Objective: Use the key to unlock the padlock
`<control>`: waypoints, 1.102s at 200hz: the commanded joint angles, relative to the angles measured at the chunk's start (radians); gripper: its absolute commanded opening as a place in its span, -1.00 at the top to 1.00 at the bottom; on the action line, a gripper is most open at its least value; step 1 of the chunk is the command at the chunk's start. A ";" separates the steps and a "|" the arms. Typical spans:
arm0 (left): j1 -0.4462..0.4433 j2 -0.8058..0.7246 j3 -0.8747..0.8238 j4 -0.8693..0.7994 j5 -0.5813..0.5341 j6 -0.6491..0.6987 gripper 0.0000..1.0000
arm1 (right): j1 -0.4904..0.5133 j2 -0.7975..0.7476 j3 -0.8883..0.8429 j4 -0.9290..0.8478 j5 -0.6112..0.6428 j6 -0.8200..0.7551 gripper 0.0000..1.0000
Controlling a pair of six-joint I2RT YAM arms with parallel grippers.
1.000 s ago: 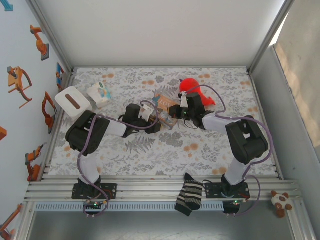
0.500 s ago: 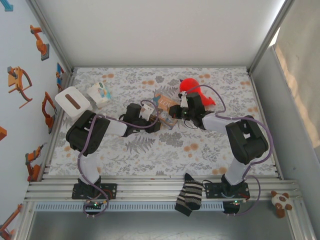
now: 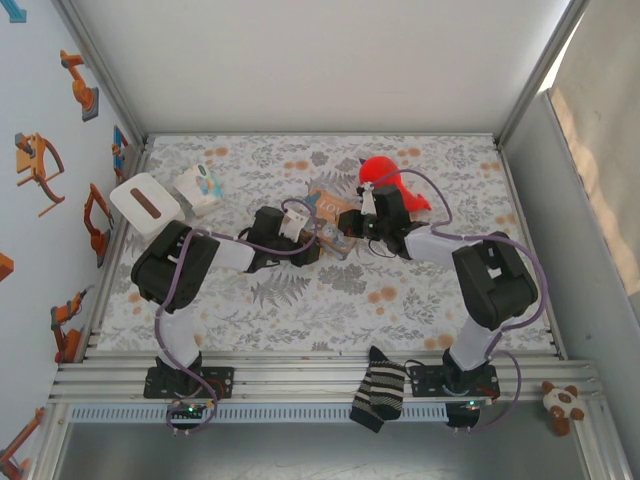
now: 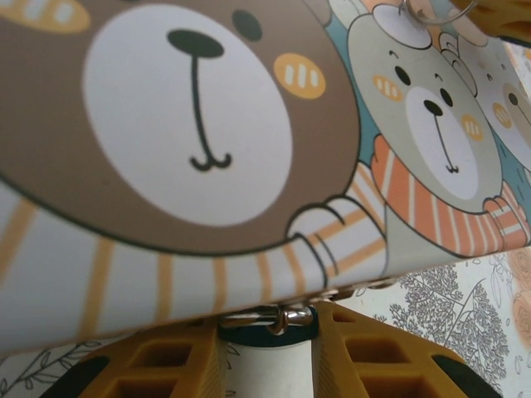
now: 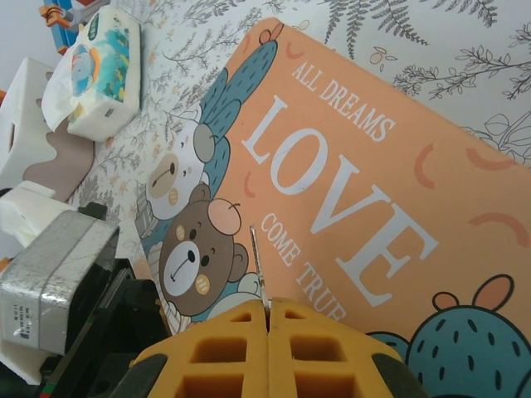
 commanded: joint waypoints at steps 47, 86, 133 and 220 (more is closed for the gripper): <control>-0.018 -0.121 0.073 -0.230 0.043 -0.144 0.55 | 0.016 -0.315 -0.145 -0.058 0.070 -0.141 1.00; -0.027 -0.130 0.124 -0.289 0.098 -0.225 0.59 | 0.088 -0.501 -0.321 -0.083 0.135 -0.232 1.00; -0.034 -0.130 0.201 -0.388 0.132 -0.261 0.60 | 0.219 -0.608 -0.497 -0.008 0.243 -0.295 1.00; -0.038 -0.142 0.237 -0.411 0.166 -0.335 0.59 | 0.350 -0.465 -0.572 0.202 0.428 -0.356 1.00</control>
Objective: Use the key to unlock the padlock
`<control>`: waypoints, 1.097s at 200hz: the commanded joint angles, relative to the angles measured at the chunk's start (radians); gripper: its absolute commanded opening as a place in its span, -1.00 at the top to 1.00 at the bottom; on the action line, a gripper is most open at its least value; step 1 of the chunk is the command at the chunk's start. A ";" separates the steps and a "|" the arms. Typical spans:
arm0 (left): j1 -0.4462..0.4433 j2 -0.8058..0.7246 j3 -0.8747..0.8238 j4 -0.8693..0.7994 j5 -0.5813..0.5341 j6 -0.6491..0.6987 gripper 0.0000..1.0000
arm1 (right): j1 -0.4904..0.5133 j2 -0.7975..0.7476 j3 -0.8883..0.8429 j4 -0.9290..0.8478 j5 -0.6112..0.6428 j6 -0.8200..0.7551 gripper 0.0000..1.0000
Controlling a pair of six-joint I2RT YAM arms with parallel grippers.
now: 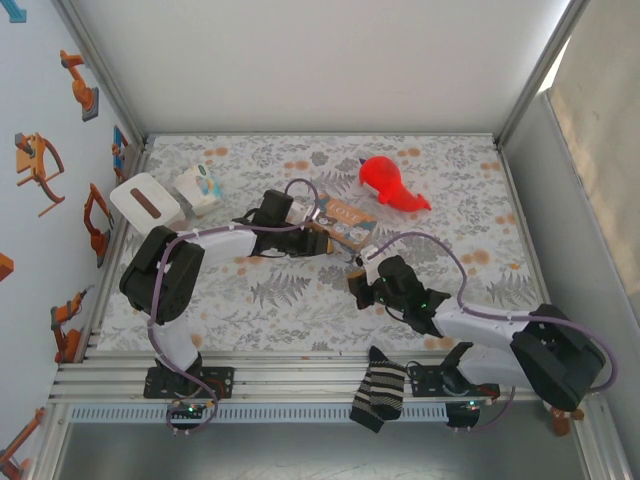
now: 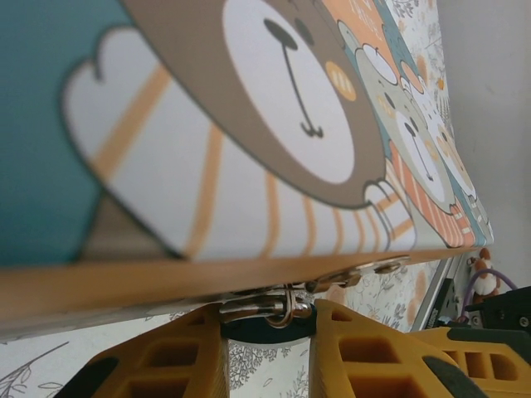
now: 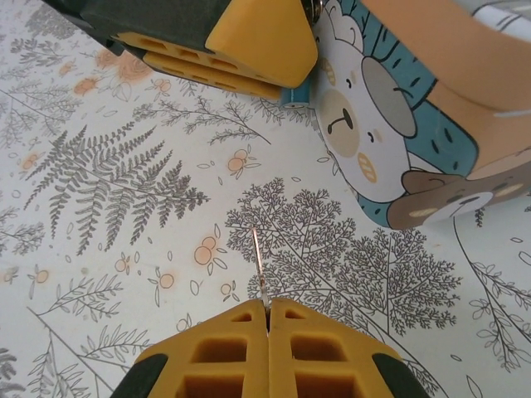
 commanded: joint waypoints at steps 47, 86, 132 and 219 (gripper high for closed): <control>-0.007 -0.054 0.048 -0.011 0.047 -0.041 0.59 | 0.045 0.171 0.024 0.228 0.117 -0.030 1.00; -0.008 -0.053 0.049 -0.014 0.046 -0.043 0.59 | 0.046 0.234 0.047 0.296 0.146 -0.042 1.00; -0.008 -0.053 0.050 -0.025 0.044 -0.039 0.59 | 0.047 0.264 0.074 0.307 0.148 -0.055 1.00; -0.011 -0.049 0.055 -0.028 0.043 -0.038 0.60 | 0.046 0.302 0.091 0.335 0.176 -0.047 1.00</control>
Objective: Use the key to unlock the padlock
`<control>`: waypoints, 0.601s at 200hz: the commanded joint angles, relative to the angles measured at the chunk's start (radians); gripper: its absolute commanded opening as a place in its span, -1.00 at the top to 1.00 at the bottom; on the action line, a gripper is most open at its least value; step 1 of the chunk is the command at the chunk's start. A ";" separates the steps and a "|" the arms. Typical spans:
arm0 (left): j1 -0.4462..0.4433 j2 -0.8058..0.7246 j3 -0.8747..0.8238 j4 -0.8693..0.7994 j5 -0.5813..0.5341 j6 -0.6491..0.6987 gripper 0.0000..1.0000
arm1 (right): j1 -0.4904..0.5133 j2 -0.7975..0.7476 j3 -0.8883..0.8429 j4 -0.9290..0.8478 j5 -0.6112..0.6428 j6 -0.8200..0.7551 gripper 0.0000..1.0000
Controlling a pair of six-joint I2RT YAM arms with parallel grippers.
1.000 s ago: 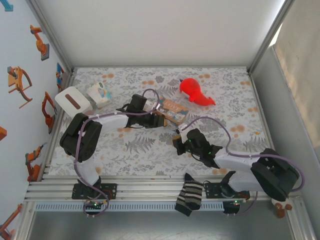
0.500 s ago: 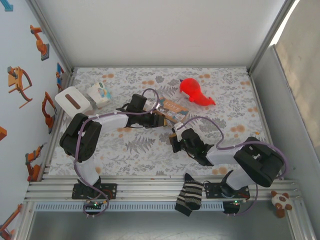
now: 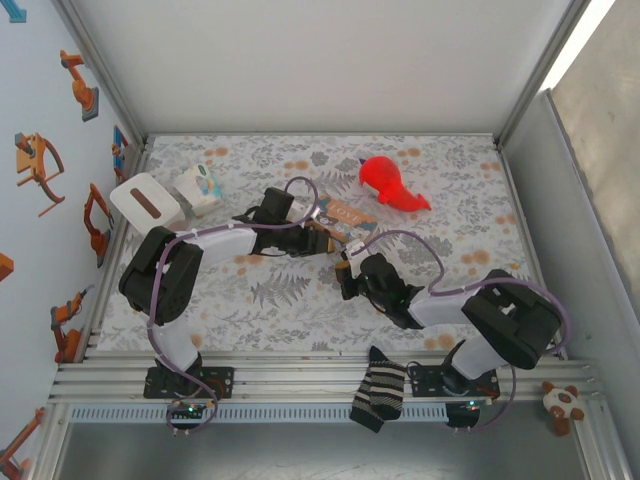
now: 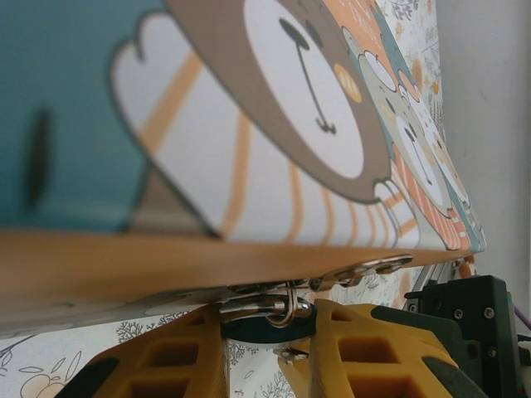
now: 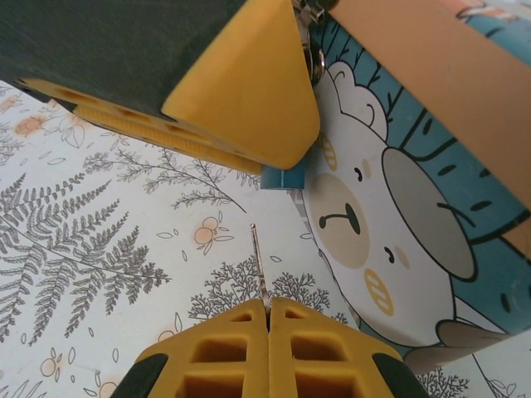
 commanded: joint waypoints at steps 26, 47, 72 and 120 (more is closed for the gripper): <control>-0.009 -0.044 0.033 0.012 0.041 0.003 0.60 | 0.007 0.026 0.033 0.053 0.043 0.000 1.00; -0.011 -0.045 0.033 0.013 0.040 0.003 0.60 | 0.007 0.033 0.033 0.061 0.050 0.005 1.00; -0.011 -0.045 0.033 0.011 0.039 0.004 0.60 | 0.007 0.039 0.033 0.067 0.056 0.009 1.00; -0.011 -0.045 0.030 0.010 0.038 0.007 0.60 | 0.007 0.035 0.027 0.076 0.066 0.014 1.00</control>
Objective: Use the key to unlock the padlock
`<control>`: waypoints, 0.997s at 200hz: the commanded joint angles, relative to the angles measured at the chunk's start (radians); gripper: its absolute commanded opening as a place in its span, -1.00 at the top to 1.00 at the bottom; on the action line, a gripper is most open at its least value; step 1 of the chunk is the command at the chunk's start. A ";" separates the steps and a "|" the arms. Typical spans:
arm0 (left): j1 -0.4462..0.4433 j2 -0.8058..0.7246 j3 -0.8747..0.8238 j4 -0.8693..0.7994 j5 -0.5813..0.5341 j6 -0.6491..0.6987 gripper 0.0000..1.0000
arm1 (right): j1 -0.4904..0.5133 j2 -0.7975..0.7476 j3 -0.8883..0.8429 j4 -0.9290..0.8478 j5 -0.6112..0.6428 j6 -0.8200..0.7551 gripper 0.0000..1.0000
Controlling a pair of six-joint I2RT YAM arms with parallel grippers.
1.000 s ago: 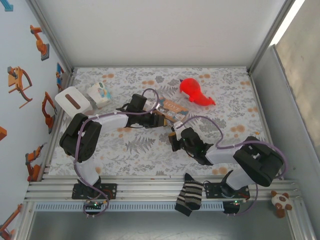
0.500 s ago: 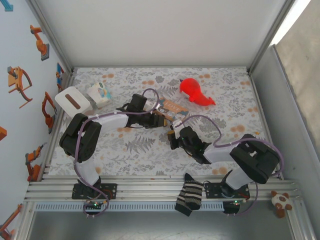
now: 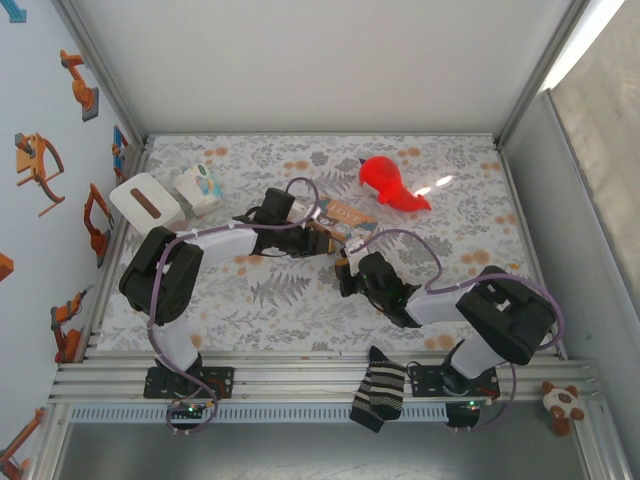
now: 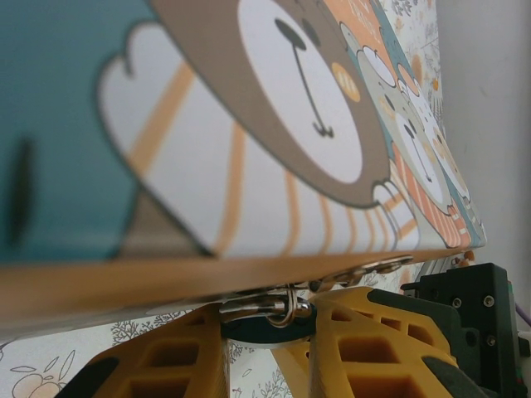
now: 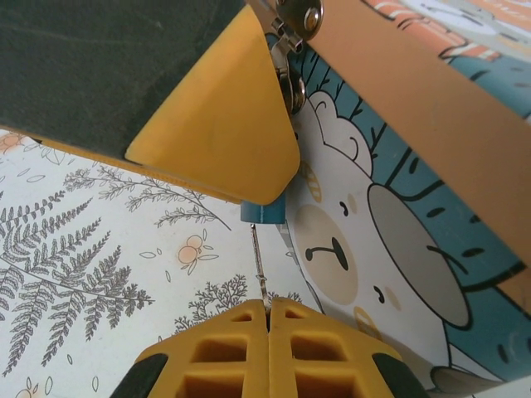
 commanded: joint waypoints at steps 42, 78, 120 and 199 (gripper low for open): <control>-0.005 -0.044 0.028 0.010 0.038 0.008 0.61 | 0.006 0.008 0.016 0.041 0.034 0.018 1.00; -0.006 -0.047 0.027 0.009 0.039 0.009 0.61 | -0.002 0.013 0.009 0.041 0.041 0.033 1.00; -0.005 -0.049 0.028 0.006 0.037 0.010 0.60 | -0.004 0.028 0.013 0.034 0.036 0.045 1.00; -0.006 -0.045 0.028 0.002 0.035 0.013 0.61 | -0.009 -0.004 0.011 0.032 0.025 0.032 1.00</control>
